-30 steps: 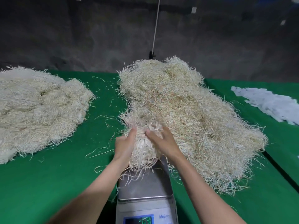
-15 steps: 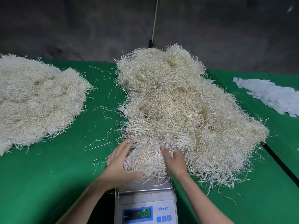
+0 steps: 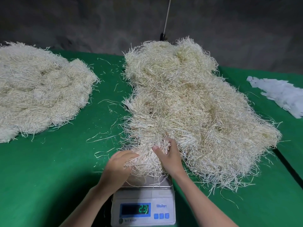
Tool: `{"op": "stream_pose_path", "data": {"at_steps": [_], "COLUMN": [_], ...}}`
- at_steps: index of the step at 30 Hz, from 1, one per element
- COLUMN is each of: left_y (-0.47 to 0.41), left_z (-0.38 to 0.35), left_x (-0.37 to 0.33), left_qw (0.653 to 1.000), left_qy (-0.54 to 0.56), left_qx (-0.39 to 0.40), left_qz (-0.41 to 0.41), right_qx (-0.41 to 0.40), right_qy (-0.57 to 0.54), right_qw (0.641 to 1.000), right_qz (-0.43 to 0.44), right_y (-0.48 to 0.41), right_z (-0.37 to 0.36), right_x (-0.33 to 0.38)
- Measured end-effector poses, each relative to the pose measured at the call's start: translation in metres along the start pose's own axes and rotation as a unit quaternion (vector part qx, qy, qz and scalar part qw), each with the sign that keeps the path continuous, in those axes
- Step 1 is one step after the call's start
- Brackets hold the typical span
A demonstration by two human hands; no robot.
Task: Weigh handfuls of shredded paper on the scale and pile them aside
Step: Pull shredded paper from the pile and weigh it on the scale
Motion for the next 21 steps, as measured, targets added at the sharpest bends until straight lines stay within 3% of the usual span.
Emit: {"op": "stream_pose_path", "data": {"at_steps": [2, 6, 9, 14, 17, 21], "left_y": [0.004, 0.010, 0.011, 0.007, 0.002, -0.002], "left_z": [0.003, 0.005, 0.014, 0.036, 0.046, 0.051], "left_x": [-0.002, -0.005, -0.014, -0.038, -0.052, -0.064], "left_qw": [1.000, 0.999, 0.998, 0.997, 0.992, 0.991], "left_qy": [0.012, -0.042, -0.046, 0.061, 0.070, 0.067], "left_qx": [-0.025, 0.027, 0.039, -0.040, -0.098, -0.110], "left_qz": [-0.006, -0.012, -0.017, 0.029, 0.045, 0.038], "right_qx": [0.007, -0.007, -0.023, 0.010, 0.014, 0.011], "right_qy": [0.008, 0.082, 0.065, -0.006, -0.041, -0.069], "right_qw": [1.000, 0.995, 0.994, 0.997, 0.996, 0.991], "right_qz": [0.008, 0.061, 0.082, 0.074, 0.084, 0.113], "right_y": [0.001, 0.003, 0.004, 0.011, 0.017, 0.022], "right_z": [-0.001, 0.001, 0.011, 0.028, 0.036, 0.047], "right_x": [0.002, 0.003, 0.008, 0.020, 0.028, 0.039]}}
Point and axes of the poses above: each hand's wrist, its own y-axis away from the middle knuckle, its own z-axis out of the back of the hand, x = y × z, the point moved 3 cm from there along -y, towards the middle knuckle, and after that the axes turned 6 degrees about -x, right-handed, at the moved point
